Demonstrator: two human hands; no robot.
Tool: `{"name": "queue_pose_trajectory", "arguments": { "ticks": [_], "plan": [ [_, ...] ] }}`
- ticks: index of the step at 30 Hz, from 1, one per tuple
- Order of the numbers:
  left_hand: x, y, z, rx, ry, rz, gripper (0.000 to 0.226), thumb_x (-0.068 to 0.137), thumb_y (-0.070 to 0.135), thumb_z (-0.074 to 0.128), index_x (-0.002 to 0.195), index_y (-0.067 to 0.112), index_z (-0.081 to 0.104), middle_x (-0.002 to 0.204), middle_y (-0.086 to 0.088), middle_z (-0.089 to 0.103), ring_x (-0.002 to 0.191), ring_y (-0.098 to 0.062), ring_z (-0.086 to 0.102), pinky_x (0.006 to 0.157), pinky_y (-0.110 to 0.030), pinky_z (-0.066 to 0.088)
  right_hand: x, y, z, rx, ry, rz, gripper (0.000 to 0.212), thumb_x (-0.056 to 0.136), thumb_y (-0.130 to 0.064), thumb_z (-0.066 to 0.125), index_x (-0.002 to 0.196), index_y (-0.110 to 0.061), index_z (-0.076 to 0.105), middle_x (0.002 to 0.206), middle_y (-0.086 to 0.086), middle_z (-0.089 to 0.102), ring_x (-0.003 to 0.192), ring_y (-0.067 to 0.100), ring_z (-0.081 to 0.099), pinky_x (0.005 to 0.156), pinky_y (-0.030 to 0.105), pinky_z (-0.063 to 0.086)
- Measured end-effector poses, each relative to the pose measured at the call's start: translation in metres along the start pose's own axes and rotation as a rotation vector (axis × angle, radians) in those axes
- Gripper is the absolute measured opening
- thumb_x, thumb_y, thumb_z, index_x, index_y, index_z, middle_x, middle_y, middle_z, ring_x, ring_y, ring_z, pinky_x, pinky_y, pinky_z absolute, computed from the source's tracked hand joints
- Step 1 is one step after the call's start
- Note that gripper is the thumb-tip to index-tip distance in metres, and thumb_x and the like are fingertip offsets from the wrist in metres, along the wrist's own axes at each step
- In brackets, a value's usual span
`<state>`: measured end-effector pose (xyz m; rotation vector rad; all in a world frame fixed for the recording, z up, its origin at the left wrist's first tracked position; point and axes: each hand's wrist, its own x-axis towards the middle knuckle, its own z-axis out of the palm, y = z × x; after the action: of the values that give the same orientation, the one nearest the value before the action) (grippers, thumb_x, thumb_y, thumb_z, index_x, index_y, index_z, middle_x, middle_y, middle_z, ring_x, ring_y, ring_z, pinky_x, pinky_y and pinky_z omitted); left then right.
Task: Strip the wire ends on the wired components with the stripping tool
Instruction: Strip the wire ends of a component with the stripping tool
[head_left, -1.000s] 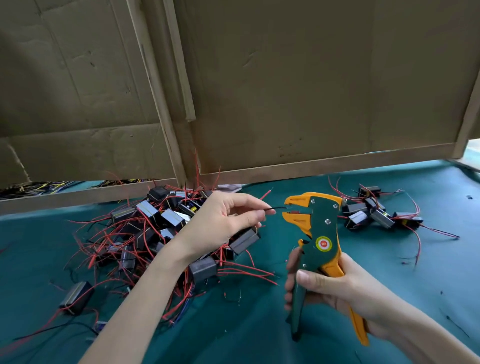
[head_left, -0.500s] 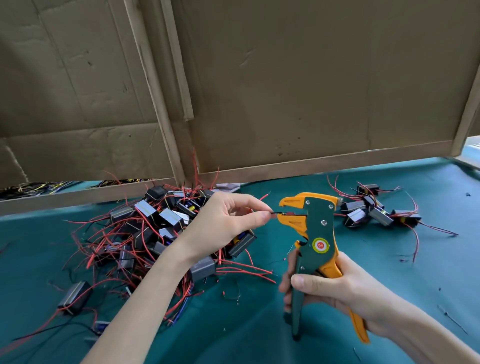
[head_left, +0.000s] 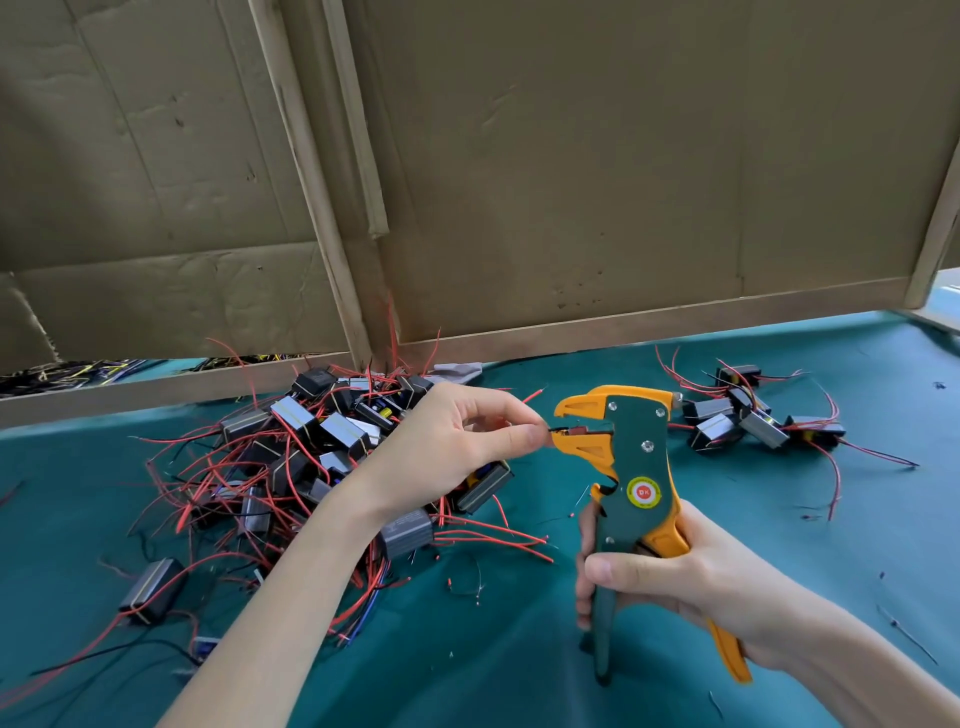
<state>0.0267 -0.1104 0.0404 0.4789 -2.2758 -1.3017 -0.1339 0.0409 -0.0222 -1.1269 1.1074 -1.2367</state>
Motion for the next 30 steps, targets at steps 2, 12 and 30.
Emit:
{"name": "queue_pose_trajectory", "arguments": {
  "ticks": [2, 12, 30],
  "plan": [
    [-0.001, 0.002, -0.001, -0.014, -0.017, 0.001, 0.008, 0.078, 0.03, 0.069, 0.077, 0.026, 0.076, 0.072, 0.009, 0.067, 0.067, -0.003, 0.053, 0.066, -0.013, 0.042, 0.0, -0.001, 0.0, -0.015, 0.007, 0.003, 0.031, 0.069, -0.031, 0.088, 0.084, -0.015, 0.067, 0.078, 0.022, 0.067, 0.073, 0.039, 0.065, 0.074, 0.043, 0.056],
    [-0.004, 0.003, -0.011, 0.03, -0.114, -0.046, 0.014, 0.087, 0.007, 0.065, 0.08, 0.017, 0.072, 0.063, 0.018, 0.065, 0.059, 0.009, 0.055, 0.06, -0.004, 0.04, 0.0, 0.012, 0.023, -0.004, 0.194, 0.053, 0.036, 0.059, -0.036, 0.083, 0.06, -0.013, 0.056, 0.049, 0.019, 0.052, 0.04, 0.027, 0.049, 0.044, 0.031, 0.048],
    [0.101, 0.053, 0.076, -0.416, 0.387, -0.044, 0.013, 0.088, -0.003, 0.06, 0.099, -0.008, 0.066, 0.071, -0.006, 0.063, 0.054, -0.004, 0.062, 0.059, -0.02, 0.056, 0.026, 0.021, -0.008, 0.816, 0.214, 0.404, 0.026, 0.076, -0.013, 0.062, 0.097, 0.001, 0.056, 0.088, 0.031, 0.065, 0.072, 0.043, 0.068, 0.064, 0.053, 0.058]
  ]
}}
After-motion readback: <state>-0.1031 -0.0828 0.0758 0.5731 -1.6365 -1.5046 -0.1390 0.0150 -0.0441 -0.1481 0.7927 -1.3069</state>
